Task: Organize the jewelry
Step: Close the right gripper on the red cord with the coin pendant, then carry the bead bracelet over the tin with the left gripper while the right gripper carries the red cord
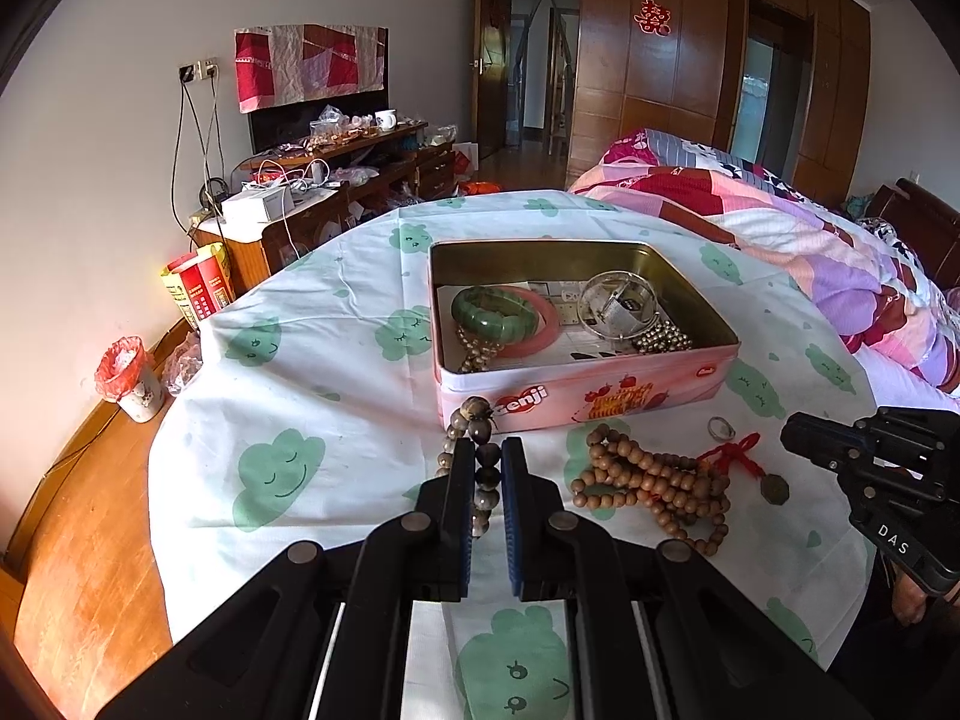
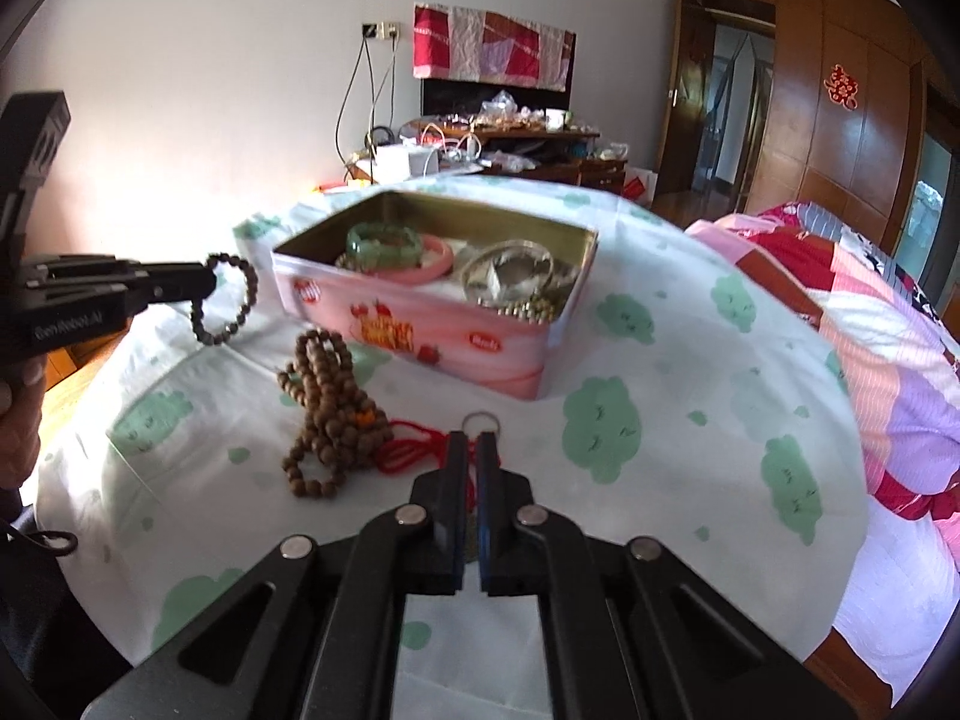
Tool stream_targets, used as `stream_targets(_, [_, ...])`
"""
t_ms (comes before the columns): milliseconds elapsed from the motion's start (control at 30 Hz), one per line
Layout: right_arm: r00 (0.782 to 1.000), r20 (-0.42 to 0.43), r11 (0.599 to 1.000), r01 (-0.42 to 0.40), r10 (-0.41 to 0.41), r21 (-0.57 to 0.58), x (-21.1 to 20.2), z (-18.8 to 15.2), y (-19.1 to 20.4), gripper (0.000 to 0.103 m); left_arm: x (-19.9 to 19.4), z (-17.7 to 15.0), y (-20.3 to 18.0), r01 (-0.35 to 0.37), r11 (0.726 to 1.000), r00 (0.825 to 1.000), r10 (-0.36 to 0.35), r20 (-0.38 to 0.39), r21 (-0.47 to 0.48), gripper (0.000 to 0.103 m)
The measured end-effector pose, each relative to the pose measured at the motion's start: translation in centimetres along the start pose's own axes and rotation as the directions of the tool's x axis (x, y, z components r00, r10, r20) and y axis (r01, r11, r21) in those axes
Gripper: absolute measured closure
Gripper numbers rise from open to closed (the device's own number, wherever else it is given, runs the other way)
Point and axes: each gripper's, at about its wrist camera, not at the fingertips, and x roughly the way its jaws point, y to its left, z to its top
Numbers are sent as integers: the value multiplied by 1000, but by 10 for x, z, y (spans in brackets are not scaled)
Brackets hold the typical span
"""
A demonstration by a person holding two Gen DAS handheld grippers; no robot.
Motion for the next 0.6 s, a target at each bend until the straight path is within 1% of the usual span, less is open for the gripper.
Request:
stream_targets(67, [1000, -13, 1000, -9, 9, -2, 4, 2, 1, 100, 1, 0, 0, -1, 1000, 1000, 1, -3, 1, 95])
stream_targets(133, [1000, -25, 1000, -11, 11, -6, 11, 2, 1, 93, 1, 0, 1, -2, 1000, 1000, 2, -7, 0, 95])
stream_targets(200, [998, -56, 1000, -13, 12, -15, 19, 0, 1, 62, 3, 0, 1, -3, 1000, 1000, 3, -11, -3, 95])
stream_targets(233, [997, -72, 1000, -9, 7, -24, 25, -1, 2, 58, 3, 0, 2, -4, 1000, 1000, 4, -12, -3, 95])
stream_targets(267, [997, -82, 999, -4, 2, -32, 29, -2, 3, 58, 4, -1, 1, -5, 1000, 1000, 5, -14, -2, 95])
stream_targets(367, [994, -112, 999, -19, 14, -43, 40, -4, 4, 58, 7, -3, 1, -4, 1000, 1000, 4, -20, -2, 95])
stream_targets(400, [994, -109, 999, -26, 21, -40, 39, -3, 4, 59, 7, -3, 0, -4, 1000, 1000, 4, -21, 0, 95])
stream_targets(433, [994, -105, 999, -27, 23, -37, 38, -2, 2, 62, 7, -3, -1, -2, 1000, 1000, 2, -21, 2, 95])
stream_targets(467, [993, -111, 999, -33, 29, -37, 39, -2, 2, 81, 7, -3, -2, 0, 1000, 1000, 0, -19, 4, 95])
stream_targets(500, [992, -123, 999, -39, 34, -36, 41, -2, 1, 97, 6, -3, -2, 0, 1000, 1000, 0, -17, 5, 95])
stream_targets(600, [994, -106, 998, -41, 36, -39, 35, -4, 1, 98, 3, -1, -1, -1, 1000, 1000, 1, -8, 2, 95])
